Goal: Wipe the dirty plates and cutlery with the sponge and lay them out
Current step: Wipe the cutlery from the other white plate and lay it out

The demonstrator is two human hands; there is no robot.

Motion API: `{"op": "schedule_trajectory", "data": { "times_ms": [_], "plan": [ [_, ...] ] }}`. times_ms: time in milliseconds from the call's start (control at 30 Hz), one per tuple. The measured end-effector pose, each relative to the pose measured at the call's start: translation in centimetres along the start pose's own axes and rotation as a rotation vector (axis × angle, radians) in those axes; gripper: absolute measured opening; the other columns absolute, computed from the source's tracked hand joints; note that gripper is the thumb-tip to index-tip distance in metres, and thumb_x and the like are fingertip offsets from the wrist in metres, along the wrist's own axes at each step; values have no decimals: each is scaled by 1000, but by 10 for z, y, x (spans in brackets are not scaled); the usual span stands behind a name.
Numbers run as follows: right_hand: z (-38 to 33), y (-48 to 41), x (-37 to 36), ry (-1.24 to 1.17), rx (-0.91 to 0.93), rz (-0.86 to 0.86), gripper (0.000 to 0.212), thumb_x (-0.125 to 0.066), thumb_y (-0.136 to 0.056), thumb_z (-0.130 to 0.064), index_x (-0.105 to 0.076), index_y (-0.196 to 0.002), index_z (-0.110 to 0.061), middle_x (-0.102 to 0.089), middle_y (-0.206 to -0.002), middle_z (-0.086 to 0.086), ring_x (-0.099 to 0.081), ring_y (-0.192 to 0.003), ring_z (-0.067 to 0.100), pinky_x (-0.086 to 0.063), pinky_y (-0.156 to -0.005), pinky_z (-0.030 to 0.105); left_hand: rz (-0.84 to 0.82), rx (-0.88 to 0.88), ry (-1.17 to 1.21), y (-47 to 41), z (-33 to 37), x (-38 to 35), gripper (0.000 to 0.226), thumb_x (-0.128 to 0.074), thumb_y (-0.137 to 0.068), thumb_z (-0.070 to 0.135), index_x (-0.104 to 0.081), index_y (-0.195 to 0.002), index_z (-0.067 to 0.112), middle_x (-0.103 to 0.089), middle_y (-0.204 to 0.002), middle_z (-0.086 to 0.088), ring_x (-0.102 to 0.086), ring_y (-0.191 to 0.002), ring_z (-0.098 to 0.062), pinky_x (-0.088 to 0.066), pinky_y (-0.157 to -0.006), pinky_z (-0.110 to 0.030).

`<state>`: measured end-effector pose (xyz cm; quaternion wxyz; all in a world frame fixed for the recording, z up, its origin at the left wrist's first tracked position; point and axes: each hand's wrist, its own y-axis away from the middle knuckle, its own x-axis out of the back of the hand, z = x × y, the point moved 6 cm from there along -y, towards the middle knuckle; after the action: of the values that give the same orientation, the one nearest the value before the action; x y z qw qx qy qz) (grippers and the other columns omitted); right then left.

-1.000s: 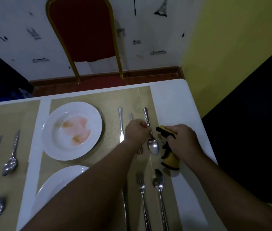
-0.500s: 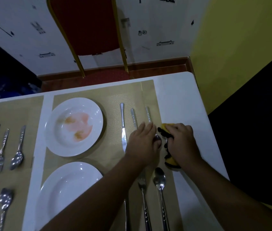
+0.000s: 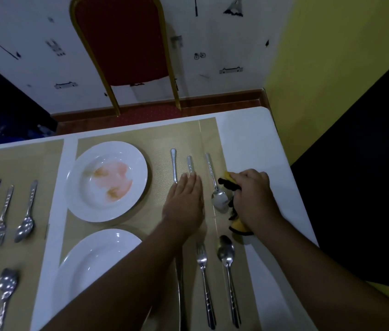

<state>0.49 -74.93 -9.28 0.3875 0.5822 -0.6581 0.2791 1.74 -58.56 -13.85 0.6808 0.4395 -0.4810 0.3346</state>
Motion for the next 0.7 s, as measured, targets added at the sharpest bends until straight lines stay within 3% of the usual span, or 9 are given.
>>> {"op": "schedule_trajectory", "data": {
  "times_ms": [300, 500, 600, 700],
  "plan": [
    [-51, 14, -2, 27, 87, -39, 48, -52, -81, 4, -60, -125, -16, -54, -115, 3, -37, -110, 22, -45, -85, 34, 51, 64, 88, 41, -24, 29, 66, -29, -105, 42, -9, -160, 12, -5, -169, -7, 3, -155, -26, -5, -125, -42],
    [-126, 19, -33, -6, 250, -61, 47, -52, -72, 4, -67, -113, -15, -57, -106, 7, -42, -104, 29, -43, -84, 38, 135, 211, 131, 89, -85, 50, 64, -27, -102, 42, -20, -158, 13, -16, -167, -7, -8, -155, -29, -17, -124, -45],
    [-164, 24, -60, -5, 319, -102, 48, -52, -75, 5, -64, -118, -15, -56, -107, 6, -40, -104, 27, -43, -85, 37, 183, 322, 222, 113, -130, 47, 67, -27, -101, 47, -28, -156, 9, -24, -164, -9, -16, -153, -33, -19, -122, -44],
    [-196, 26, -90, -30, 386, -130, 56, -53, -71, 10, -64, -120, -16, -55, -106, 5, -40, -102, 25, -46, -84, 38, 232, 434, 358, 135, -173, 47, 63, -43, -102, 41, -32, -155, 10, -25, -164, -8, -21, -152, -31, -23, -121, -42]
  ]
}}
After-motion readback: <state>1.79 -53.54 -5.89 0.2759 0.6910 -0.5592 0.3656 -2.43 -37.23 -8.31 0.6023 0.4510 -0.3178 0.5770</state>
